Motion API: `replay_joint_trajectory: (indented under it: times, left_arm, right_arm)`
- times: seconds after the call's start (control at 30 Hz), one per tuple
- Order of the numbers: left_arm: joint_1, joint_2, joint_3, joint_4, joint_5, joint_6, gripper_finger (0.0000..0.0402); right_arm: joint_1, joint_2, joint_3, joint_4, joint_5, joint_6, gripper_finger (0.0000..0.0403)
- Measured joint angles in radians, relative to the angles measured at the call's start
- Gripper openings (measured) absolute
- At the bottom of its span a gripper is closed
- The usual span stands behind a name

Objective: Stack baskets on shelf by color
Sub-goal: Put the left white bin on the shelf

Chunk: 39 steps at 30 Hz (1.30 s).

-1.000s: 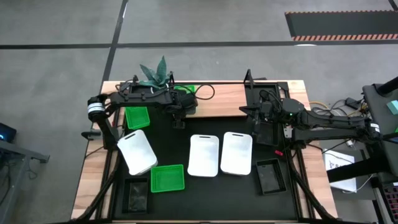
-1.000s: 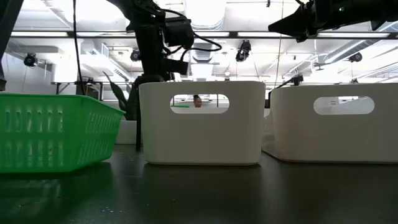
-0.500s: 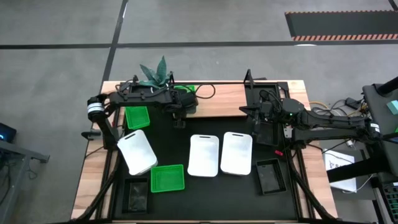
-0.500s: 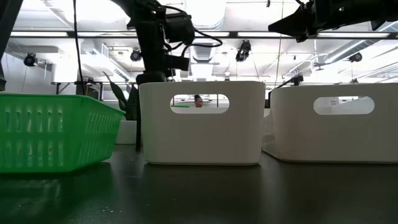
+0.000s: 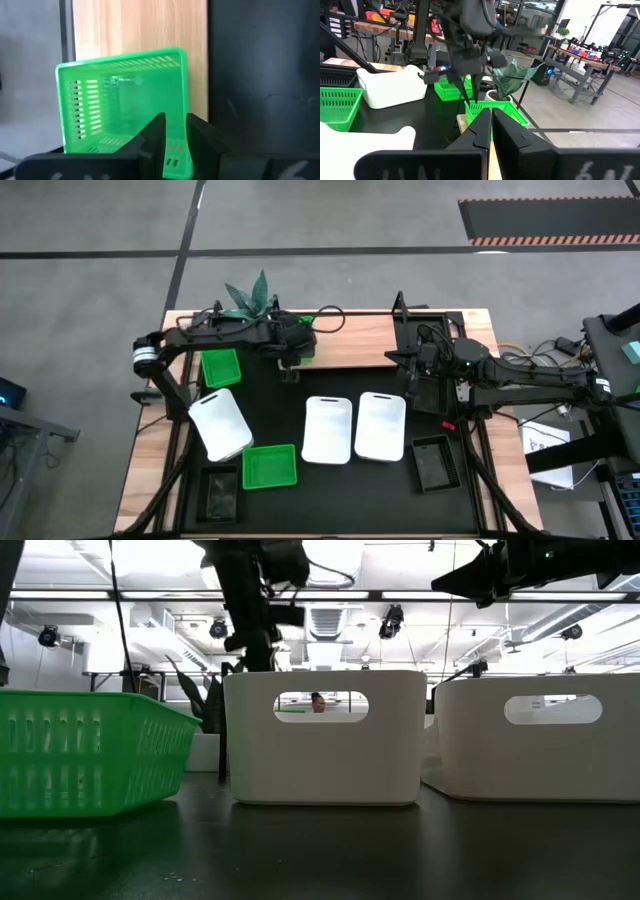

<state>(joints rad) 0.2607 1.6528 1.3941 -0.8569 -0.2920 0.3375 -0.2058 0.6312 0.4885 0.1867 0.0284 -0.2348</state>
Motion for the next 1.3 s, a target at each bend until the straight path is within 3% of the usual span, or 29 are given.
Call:
replay_joint_trajectory:
  times: [0.33,0.63,0.8,1.07,1.3]
  left_arm:
    - [-0.176,-0.114,-0.01,0.014,0.008,-0.286,0.0058]
    - [-0.387,-0.12,-0.011,-0.017,0.025,-0.611,0.0058]
    - [-0.471,-0.123,-0.011,-0.13,0.083,-0.732,0.0058]
    - [-0.516,-0.137,-0.012,-0.428,0.258,-1.224,0.0058]
    - [-0.603,-0.137,-0.014,-0.47,0.361,-1.357,0.0058]
  right_arm:
    - [0.0,0.0,0.0,0.003,0.0,0.015,0.0009]
    - [0.0,0.0,0.0,0.005,0.0,0.018,0.0009]
    - [0.0,0.0,0.0,0.005,0.0,0.016,0.0009]
    - [0.0,0.0,0.0,0.013,-0.001,0.007,0.0009]
    - [0.0,0.0,0.0,0.035,-0.001,-0.058,0.0009]
